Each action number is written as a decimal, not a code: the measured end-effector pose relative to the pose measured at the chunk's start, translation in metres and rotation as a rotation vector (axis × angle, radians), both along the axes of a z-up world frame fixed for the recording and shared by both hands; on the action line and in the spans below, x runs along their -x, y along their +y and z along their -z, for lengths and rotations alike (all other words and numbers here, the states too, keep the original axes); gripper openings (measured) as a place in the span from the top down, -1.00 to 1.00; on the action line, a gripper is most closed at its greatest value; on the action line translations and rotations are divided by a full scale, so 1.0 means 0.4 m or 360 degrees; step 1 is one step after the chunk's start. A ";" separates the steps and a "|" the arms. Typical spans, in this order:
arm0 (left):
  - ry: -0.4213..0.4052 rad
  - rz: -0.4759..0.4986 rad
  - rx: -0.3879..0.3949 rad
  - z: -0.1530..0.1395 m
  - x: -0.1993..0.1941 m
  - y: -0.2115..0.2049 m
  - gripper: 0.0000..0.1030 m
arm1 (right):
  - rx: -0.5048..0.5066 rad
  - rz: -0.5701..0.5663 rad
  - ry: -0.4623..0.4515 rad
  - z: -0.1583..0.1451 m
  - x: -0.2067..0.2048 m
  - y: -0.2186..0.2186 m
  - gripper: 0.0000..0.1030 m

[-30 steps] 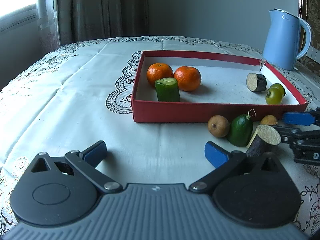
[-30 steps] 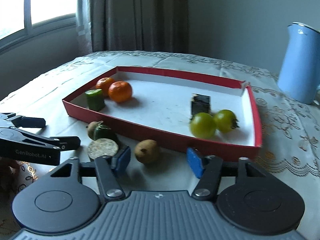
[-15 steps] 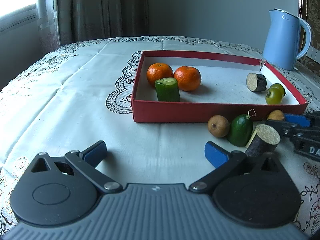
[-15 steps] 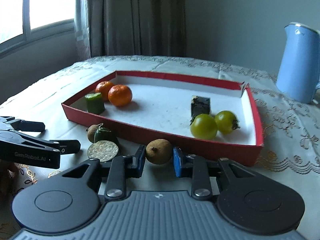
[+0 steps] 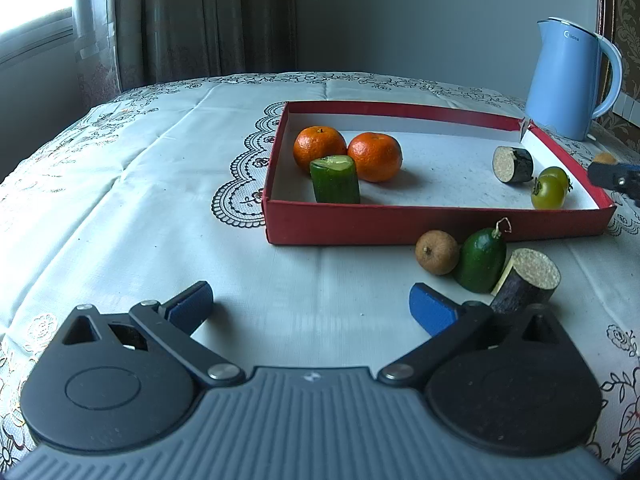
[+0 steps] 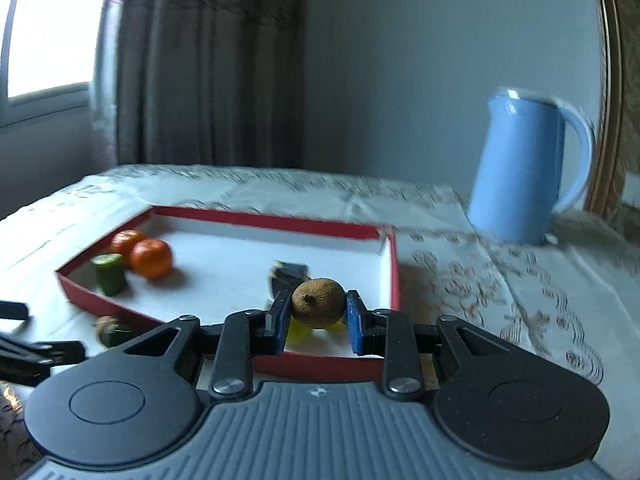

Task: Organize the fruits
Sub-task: 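Carry the brown kiwi into the tray beside the green tomatoes and release, then lift the right gripper away from the tray, then move the left gripper toward the second brown kiwi and close it, then carry the brown kiwi into the tray beside the cucumber piece and release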

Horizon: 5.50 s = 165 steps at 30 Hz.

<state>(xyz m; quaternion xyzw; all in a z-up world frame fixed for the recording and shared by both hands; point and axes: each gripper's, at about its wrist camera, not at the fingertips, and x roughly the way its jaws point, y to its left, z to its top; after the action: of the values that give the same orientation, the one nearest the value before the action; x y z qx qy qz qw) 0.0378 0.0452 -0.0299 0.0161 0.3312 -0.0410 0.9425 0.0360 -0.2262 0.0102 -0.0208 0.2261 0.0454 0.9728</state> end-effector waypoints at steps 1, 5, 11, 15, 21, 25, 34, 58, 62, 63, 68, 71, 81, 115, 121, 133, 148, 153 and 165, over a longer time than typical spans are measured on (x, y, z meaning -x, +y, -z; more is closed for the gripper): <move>0.0000 0.0000 0.0000 0.000 0.000 0.000 -1.00 | -0.0015 0.0017 0.0036 0.006 -0.013 -0.007 0.45; 0.0000 0.0000 0.0000 0.000 0.000 0.000 -1.00 | -0.0035 0.0050 0.0117 0.030 -0.039 -0.018 0.45; 0.0000 0.0000 0.0000 0.000 0.000 0.000 -1.00 | -0.0048 0.0054 0.0147 0.045 -0.049 -0.020 0.45; 0.0000 0.0000 0.0000 0.000 0.000 0.000 -1.00 | -0.0057 0.0064 0.0157 0.047 -0.056 -0.022 0.45; 0.0000 0.0000 0.0000 0.000 0.000 0.000 -1.00 | -0.0057 0.0063 0.0167 0.049 -0.064 -0.022 0.45; 0.0000 0.0000 0.0000 0.000 0.000 0.000 -1.00 | -0.0034 0.0065 0.0174 0.052 -0.068 -0.019 0.45; 0.0000 0.0000 0.0000 0.000 0.000 0.000 -1.00 | -0.0013 0.0072 0.0187 0.054 -0.076 -0.015 0.45; 0.0001 0.0000 -0.0001 -0.001 0.000 0.000 -1.00 | 0.0026 0.0056 0.0205 0.051 -0.076 -0.013 0.44; 0.0000 0.0000 -0.0001 -0.001 -0.001 0.000 -1.00 | 0.0002 0.0054 0.0204 0.046 -0.069 -0.019 0.44; 0.0001 0.0000 -0.0001 -0.001 0.000 0.000 -1.00 | -0.0004 0.0049 0.0200 0.042 -0.063 -0.020 0.44; 0.0001 0.0000 -0.0001 -0.001 0.000 0.000 -1.00 | 0.0014 0.0018 0.0139 0.025 -0.006 -0.018 0.09; 0.0001 0.0000 -0.0001 -0.001 0.000 0.000 -1.00 | 0.0066 0.0019 0.0059 0.017 0.049 -0.013 -0.22; 0.0001 0.0000 -0.0001 -0.001 0.000 0.000 -1.00 | 0.0154 -0.0081 0.0068 0.052 0.111 0.013 -0.22; -0.0034 -0.0035 0.0094 -0.032 -0.024 -0.084 -1.00 | -0.0094 -0.0099 0.0276 0.098 0.053 -0.037 -0.50; -0.0048 -0.0036 0.0087 -0.034 -0.031 -0.089 -0.96 | -0.0095 -0.0093 0.0276 0.098 0.053 -0.037 -0.51; -0.0031 0.0092 0.0106 -0.040 -0.018 -0.097 -0.60 | -0.0092 -0.0083 0.0276 0.100 0.052 -0.037 -0.55; -0.0006 0.0179 0.0018 -0.021 -0.031 -0.119 -0.56 | -0.0087 -0.0088 0.0282 0.101 0.051 -0.037 -0.60; -0.0002 0.0233 0.0065 -0.022 -0.031 -0.120 -0.10 | -0.0086 -0.0088 0.0282 0.102 0.051 -0.036 -0.61; -0.0049 0.0335 0.0052 -0.024 -0.022 -0.163 0.55 | -0.0085 -0.0089 0.0283 0.103 0.050 -0.035 -0.62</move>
<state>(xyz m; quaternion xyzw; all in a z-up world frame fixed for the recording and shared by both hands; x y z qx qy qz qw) 0.0467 -0.0202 -0.0202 0.0361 0.3125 -0.1449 0.9381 0.0158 -0.2403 -0.0308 0.0029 0.3095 0.0802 0.9475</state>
